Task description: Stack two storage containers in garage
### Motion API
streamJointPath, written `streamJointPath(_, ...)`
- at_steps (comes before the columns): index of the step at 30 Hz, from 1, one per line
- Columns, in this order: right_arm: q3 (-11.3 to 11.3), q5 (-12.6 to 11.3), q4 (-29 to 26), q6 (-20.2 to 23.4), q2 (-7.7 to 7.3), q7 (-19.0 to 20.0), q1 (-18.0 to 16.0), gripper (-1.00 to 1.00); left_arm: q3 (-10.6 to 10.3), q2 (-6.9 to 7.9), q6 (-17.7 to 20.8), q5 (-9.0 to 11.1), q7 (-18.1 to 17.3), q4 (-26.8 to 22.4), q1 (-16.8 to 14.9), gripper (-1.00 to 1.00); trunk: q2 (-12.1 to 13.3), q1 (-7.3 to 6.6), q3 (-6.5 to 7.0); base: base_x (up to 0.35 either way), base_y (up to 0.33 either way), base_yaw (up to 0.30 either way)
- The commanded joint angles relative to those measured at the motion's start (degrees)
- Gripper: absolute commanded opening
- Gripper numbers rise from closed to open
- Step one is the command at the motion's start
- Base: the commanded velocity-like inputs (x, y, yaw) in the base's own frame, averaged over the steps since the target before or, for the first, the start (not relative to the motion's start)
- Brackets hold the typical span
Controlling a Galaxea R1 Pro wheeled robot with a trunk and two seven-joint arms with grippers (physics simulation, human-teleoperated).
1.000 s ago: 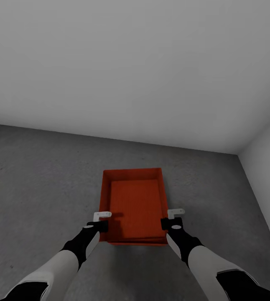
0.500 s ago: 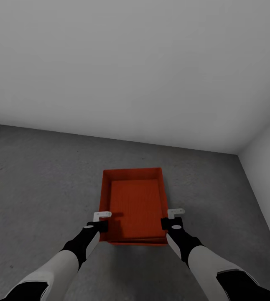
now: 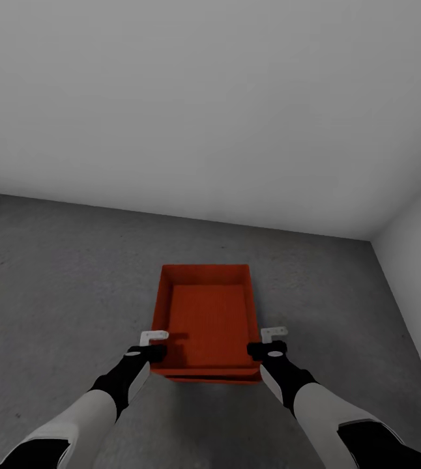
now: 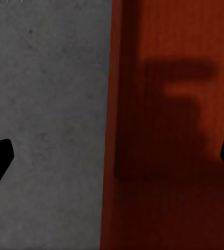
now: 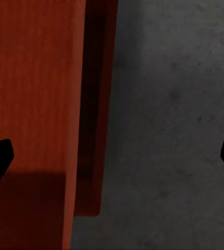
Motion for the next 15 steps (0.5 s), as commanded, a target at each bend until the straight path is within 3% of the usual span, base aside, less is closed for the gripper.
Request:
streamJointPath(1,0.4,0.2,0.0,0.3,-0.02,-0.3,0.0,1.00,0.1,-0.03,0.3,0.0,0.1,-0.2,0.0,1.00,0.0,0.00,-0.03,0.000,0.000,0.000)
streamJointPath(15,0.4,0.3,0.0,0.1,-0.06,-0.5,0.0,1.00,-0.1,0.05,0.2,0.0,0.1,-0.7,0.0,1.00,0.0,0.00,-0.03,0.000,0.000,0.000)
